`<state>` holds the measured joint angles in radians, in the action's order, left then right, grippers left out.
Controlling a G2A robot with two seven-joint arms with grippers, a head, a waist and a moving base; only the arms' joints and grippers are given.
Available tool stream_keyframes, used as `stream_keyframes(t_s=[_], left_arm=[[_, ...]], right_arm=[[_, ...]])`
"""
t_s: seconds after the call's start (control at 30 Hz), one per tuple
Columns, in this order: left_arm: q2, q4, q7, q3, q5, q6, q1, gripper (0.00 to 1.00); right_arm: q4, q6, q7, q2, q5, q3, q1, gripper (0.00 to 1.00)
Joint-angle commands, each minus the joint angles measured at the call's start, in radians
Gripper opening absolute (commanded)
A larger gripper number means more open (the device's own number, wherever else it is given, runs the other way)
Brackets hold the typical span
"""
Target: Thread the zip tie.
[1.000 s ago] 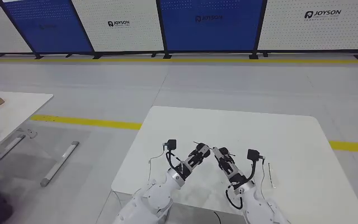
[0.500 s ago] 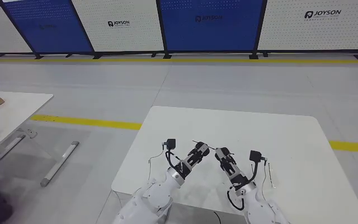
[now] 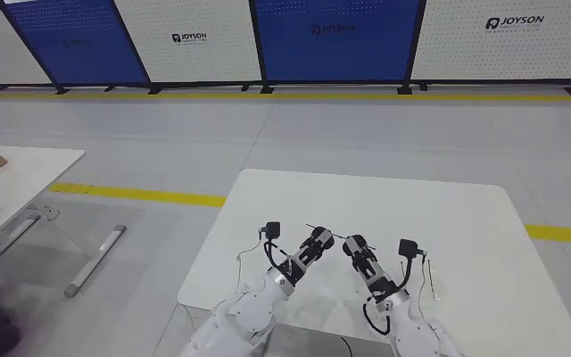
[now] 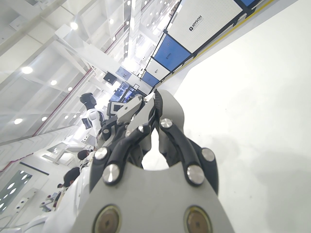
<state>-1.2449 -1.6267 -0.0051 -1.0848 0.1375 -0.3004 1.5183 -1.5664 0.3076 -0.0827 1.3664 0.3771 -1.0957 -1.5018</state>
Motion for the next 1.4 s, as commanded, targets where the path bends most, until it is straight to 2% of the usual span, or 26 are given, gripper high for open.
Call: stream_keyframes(t_s=[0.0,0.23,0.43,0.63,0.83,0.97,1.17,1.23,1.37], left_arm=[[0.000,-0.001,-0.002,0.000,0.000,-0.001,0.001,0.00],[0.000,-0.006,-0.002,0.000,-0.002,0.001,0.003,0.00],[0.001,-0.006,-0.024,-0.003,-0.021,-0.001,0.002,0.21],[0.002,-0.010,-0.024,-0.007,-0.021,-0.002,0.004,0.33],[0.002,-0.012,-0.030,-0.002,-0.008,0.008,0.002,0.28],[0.001,-0.011,-0.042,0.005,-0.005,0.016,-0.002,0.08],[0.001,-0.013,-0.041,0.006,-0.007,0.024,-0.007,0.06],[0.001,-0.013,-0.040,0.006,-0.007,0.027,-0.008,0.00],[0.001,-0.011,-0.040,0.006,-0.002,0.034,-0.009,0.00]], right_arm=[[-0.001,-0.002,0.001,0.000,0.003,-0.001,0.000,0.00],[-0.008,-0.012,0.005,-0.001,0.015,-0.001,-0.002,0.00],[-0.013,-0.023,0.005,-0.002,0.022,0.000,-0.003,0.00],[-0.014,-0.031,0.002,-0.002,0.026,0.004,0.000,0.00],[-0.014,-0.037,0.000,-0.002,0.030,0.008,0.005,0.00],[-0.013,-0.039,0.001,-0.002,0.032,0.009,0.006,0.00],[-0.011,-0.039,0.003,-0.002,0.032,0.009,0.006,0.00],[-0.009,-0.036,0.003,-0.002,0.032,0.009,0.006,0.00],[-0.007,-0.032,0.002,-0.003,0.037,0.008,0.006,0.00]])
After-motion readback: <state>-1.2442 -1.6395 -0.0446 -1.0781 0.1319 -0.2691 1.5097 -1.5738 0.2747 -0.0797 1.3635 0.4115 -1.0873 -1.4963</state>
